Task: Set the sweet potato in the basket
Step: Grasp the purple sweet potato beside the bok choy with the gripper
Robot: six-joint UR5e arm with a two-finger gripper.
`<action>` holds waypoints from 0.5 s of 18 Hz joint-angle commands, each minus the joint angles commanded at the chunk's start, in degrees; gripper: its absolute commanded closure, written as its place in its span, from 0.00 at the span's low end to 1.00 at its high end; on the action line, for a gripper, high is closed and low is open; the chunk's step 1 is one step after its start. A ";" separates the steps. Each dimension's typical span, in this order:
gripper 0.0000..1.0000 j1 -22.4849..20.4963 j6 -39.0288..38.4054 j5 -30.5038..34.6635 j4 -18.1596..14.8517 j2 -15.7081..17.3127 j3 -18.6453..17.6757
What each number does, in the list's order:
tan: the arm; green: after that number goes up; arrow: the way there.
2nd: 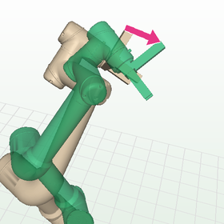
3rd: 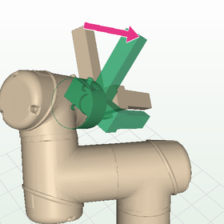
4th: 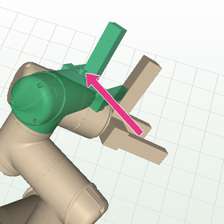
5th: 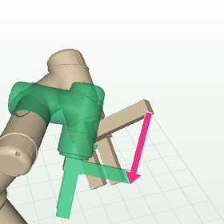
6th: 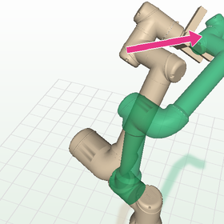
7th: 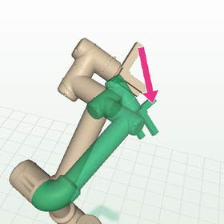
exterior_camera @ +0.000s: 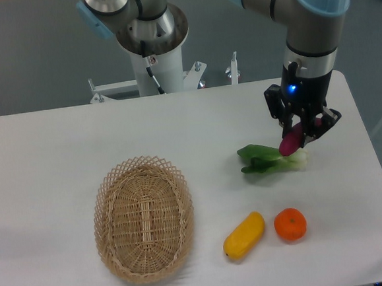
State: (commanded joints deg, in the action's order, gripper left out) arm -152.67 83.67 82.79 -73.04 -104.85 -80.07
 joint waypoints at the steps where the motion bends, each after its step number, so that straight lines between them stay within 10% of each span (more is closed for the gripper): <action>1: 0.68 0.00 0.00 -0.17 0.00 0.00 -0.09; 9: 0.67 2.71 -8.07 0.09 0.35 0.17 -2.02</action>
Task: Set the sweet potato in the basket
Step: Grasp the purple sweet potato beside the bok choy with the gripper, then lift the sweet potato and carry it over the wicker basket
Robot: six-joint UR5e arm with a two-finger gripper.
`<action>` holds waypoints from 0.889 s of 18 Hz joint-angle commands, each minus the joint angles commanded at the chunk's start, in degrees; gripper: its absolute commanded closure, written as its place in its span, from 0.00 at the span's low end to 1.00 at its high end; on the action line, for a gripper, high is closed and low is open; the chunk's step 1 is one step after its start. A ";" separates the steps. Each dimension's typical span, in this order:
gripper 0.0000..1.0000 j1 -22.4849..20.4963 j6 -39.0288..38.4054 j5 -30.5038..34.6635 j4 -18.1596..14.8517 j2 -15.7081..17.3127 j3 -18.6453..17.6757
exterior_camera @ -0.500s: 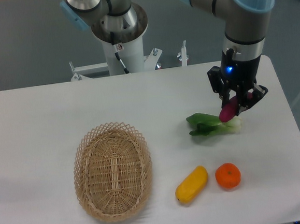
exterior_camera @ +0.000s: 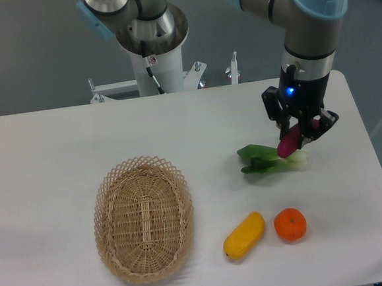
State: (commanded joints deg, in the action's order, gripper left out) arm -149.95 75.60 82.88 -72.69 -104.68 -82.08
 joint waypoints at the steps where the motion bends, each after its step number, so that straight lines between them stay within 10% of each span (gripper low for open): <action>1: 0.67 0.97 -2.11 0.09 0.79 0.00 -0.79; 16: 0.66 21.62 -41.13 11.42 24.51 -1.05 -17.75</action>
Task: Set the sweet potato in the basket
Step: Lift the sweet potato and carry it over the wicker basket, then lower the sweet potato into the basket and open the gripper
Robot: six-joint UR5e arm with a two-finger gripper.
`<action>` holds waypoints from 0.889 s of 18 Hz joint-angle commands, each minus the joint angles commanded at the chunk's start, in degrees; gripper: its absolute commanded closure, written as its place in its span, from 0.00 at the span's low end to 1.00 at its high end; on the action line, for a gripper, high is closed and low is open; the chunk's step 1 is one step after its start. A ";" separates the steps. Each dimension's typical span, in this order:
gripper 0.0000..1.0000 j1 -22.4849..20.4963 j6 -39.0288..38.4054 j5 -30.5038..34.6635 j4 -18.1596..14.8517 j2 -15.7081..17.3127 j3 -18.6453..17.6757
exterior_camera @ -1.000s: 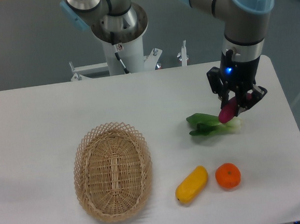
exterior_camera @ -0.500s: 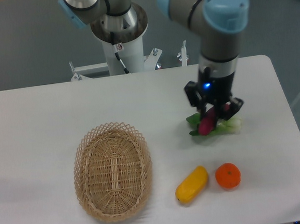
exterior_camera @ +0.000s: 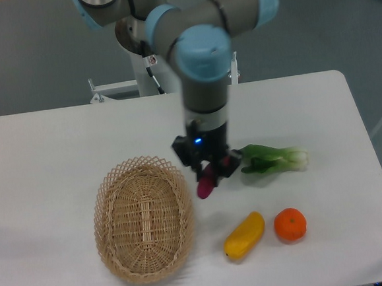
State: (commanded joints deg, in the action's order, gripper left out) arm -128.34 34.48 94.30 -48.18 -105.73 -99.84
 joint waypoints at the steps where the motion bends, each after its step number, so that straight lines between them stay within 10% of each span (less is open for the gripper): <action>1: 0.66 1.15 -2.03 0.45 0.19 -0.79 -0.09; 9: 0.66 6.60 -4.43 3.09 1.16 -7.38 1.05; 16: 0.66 7.31 13.32 3.00 1.86 -8.88 0.17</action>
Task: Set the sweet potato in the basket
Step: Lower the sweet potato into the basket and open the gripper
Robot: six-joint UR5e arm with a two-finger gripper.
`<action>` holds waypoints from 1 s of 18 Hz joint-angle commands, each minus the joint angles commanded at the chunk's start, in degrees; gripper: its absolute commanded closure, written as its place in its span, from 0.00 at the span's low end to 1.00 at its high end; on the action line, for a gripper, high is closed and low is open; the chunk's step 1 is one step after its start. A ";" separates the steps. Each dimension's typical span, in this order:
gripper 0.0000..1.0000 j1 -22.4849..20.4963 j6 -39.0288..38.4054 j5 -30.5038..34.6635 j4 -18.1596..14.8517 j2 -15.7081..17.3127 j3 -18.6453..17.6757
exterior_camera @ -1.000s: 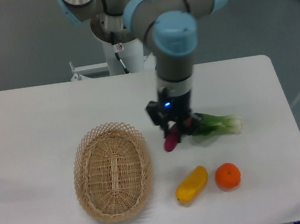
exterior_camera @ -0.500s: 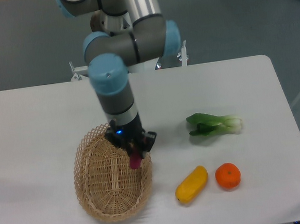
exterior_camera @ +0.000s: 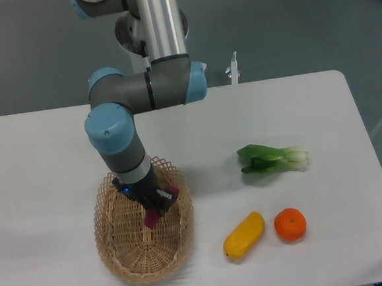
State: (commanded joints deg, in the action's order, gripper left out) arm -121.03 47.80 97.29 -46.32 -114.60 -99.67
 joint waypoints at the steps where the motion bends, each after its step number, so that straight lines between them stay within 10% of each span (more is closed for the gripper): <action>1: 0.66 0.00 0.45 0.00 0.09 -0.44 0.09; 5: 0.62 0.79 0.01 0.09 0.09 -1.58 0.09; 10: 0.01 0.88 -0.08 1.22 0.09 -1.94 0.26; 18: 0.00 -1.83 -2.28 1.32 -0.18 2.01 2.28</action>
State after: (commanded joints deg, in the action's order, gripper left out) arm -122.86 45.52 98.61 -46.49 -112.60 -97.39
